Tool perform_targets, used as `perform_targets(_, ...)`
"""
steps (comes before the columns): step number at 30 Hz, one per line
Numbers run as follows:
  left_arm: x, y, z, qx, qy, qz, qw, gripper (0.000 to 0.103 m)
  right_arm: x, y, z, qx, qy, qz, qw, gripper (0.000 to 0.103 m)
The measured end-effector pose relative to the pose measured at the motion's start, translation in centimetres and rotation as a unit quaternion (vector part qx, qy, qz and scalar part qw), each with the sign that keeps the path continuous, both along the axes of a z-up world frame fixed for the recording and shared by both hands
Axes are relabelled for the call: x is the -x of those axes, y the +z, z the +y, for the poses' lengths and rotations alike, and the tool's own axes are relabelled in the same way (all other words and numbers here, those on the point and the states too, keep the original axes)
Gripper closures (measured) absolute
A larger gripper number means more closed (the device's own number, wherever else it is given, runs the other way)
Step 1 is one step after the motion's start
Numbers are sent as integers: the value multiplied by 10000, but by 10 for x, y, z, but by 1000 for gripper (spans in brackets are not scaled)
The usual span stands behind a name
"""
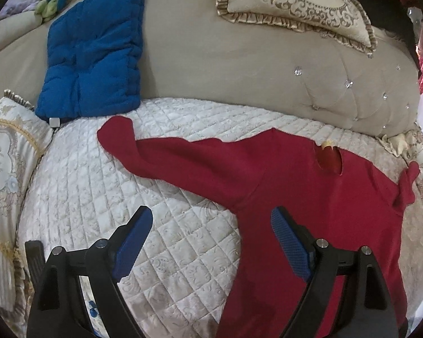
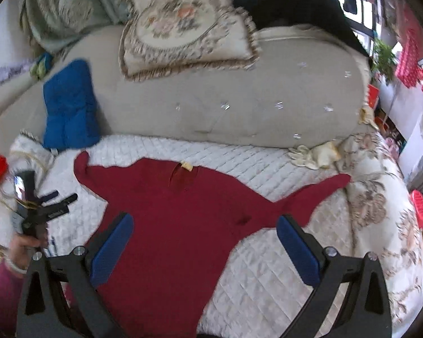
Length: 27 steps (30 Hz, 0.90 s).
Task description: Fold small clothes
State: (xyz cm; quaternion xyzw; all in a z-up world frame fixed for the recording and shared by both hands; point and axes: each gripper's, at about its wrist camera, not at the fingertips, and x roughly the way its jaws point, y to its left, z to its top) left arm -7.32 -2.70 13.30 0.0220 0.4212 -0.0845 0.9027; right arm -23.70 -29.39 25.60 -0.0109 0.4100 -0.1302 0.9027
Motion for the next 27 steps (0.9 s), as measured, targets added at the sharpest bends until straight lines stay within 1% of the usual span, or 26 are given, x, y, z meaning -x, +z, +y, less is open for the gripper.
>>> perform_targets(3,-2,-6,-3,-18,7,6,10000,35,-28,-47,16,254,102,172,9995,0)
perform_targets(7,-5,-12,-6,-66,48,-16,10000,35,-58,-100,29,126,109,247,9996,0)
perform_targets(11,-9,-16,-9,-103,44,-41,9999,35,-73,-131,35,95,-64,172,9998,0)
perform_targets(14,-14,-22,-13,-63,31,20,10000,35,-83,-145,36,71,-155,149,9997,0)
perform_targets(19,-18,-31,-21,-109,-4,20,9999,35,-97,-155,37,-1,-178,213,9996,0)
perform_targets(27,-27,-41,-21,-123,18,54,9999,35,-109,-168,38,-94,-263,241,9993,0)
